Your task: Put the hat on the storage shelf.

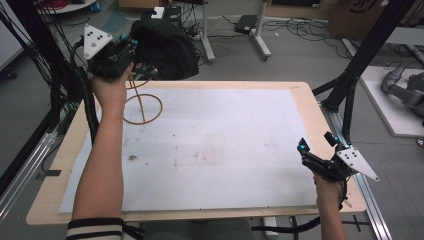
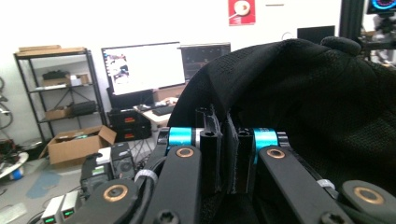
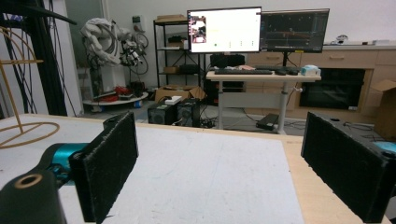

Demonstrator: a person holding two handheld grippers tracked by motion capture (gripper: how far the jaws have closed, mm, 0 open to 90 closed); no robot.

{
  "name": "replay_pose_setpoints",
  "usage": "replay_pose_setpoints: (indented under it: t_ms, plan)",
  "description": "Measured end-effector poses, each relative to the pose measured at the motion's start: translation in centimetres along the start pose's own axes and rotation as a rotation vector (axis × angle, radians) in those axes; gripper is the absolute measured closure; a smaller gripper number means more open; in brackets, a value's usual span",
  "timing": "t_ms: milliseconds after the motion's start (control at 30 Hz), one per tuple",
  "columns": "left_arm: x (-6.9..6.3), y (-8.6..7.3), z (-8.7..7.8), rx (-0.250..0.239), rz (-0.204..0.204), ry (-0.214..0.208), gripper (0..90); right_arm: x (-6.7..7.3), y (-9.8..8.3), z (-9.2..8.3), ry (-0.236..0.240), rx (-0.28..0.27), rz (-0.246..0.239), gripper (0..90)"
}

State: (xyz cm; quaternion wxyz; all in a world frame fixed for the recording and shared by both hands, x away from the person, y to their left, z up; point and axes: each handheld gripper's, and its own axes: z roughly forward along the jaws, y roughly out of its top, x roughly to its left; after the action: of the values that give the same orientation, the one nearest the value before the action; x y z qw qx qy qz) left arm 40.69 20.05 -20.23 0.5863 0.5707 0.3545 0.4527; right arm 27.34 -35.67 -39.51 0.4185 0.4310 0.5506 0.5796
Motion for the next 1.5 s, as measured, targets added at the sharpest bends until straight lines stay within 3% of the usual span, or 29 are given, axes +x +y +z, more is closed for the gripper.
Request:
replay_pose_setpoints:
  t_ms: [200, 567, 767, 1500]
  plan:
    - [1.9, 0.2, 0.3, -0.001, -0.032, 0.058, 85.7, -0.2, 0.1, -0.1, -0.006, -0.006, 0.005, 10.5]
    - [5.3, -0.8, 0.2, 0.027, -0.081, 0.16, 85.7, -0.2, -0.1, 0.0, -0.004, 0.003, 0.007, 10.5]
    - [6.6, -1.3, 0.1, 0.05, -0.086, 0.198, 85.7, -0.1, -0.3, 0.1, -0.002, 0.008, 0.003, 10.5]
    - [8.9, -5.0, 0.6, 0.127, -0.173, 0.255, 85.6, 0.1, -0.4, 0.4, 0.003, 0.021, -0.007, 10.5]
